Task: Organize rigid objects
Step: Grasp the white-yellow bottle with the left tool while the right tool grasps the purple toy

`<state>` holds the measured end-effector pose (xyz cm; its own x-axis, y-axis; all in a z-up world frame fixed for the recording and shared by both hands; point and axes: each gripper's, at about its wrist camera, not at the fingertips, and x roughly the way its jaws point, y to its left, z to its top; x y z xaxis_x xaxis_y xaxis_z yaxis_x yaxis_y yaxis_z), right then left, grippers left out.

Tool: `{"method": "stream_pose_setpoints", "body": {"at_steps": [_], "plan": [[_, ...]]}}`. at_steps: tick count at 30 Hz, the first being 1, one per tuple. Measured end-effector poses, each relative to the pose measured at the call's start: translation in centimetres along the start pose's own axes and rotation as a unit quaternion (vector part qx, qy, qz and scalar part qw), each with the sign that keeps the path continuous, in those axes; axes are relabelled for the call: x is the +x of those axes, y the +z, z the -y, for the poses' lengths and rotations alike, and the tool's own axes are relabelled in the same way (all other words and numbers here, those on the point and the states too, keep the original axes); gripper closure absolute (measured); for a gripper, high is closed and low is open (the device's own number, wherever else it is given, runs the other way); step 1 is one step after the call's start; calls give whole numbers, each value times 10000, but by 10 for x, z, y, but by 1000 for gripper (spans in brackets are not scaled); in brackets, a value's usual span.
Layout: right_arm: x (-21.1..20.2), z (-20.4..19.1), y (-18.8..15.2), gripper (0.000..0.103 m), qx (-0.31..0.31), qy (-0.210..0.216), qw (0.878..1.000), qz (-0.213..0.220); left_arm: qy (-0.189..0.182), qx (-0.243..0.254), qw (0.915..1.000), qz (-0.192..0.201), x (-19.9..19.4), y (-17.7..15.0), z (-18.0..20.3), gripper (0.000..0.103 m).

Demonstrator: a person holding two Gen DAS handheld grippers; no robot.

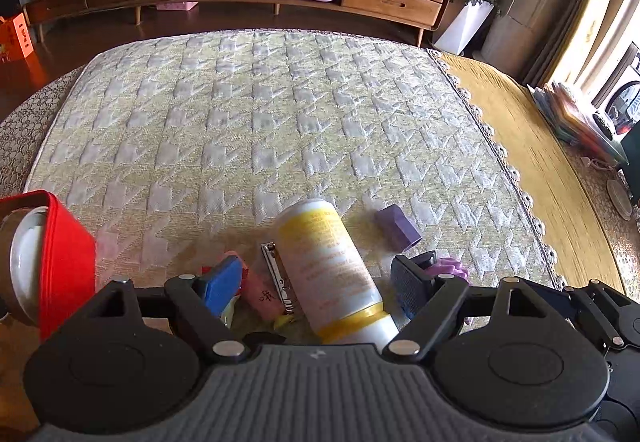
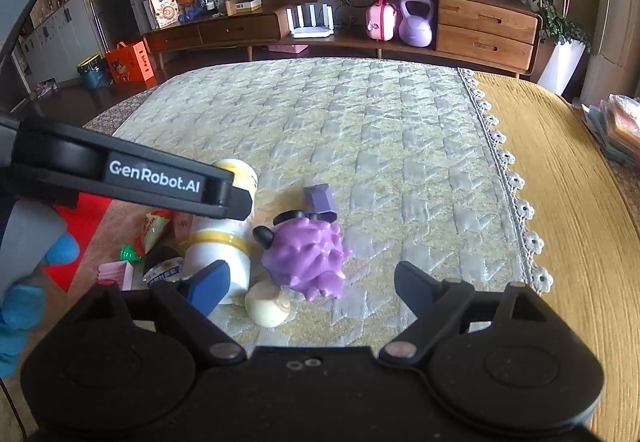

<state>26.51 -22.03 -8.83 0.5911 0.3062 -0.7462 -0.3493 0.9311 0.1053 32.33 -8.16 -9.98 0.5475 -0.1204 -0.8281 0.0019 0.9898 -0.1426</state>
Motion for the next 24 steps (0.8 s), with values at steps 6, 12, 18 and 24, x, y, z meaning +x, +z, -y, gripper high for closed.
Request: {"method": "stream_pose_setpoints", "body": {"at_steps": [6,12,18,24], "plan": [[12,8,0,22,166,147,9997,-36,-85,-132,9998,-112,15,1,-2,21],[21,13,1,27,258,352,9990,-39,-62,56,10000,-40,19,-2,5,21],[25,15,-2,47,318,454,9984,-120,-56,200,9998,-47,19,-5,9,37],[21,11,-5,51,317,358,9988,-89,-38,270,9996,-94,16,-7,10,51]]}}
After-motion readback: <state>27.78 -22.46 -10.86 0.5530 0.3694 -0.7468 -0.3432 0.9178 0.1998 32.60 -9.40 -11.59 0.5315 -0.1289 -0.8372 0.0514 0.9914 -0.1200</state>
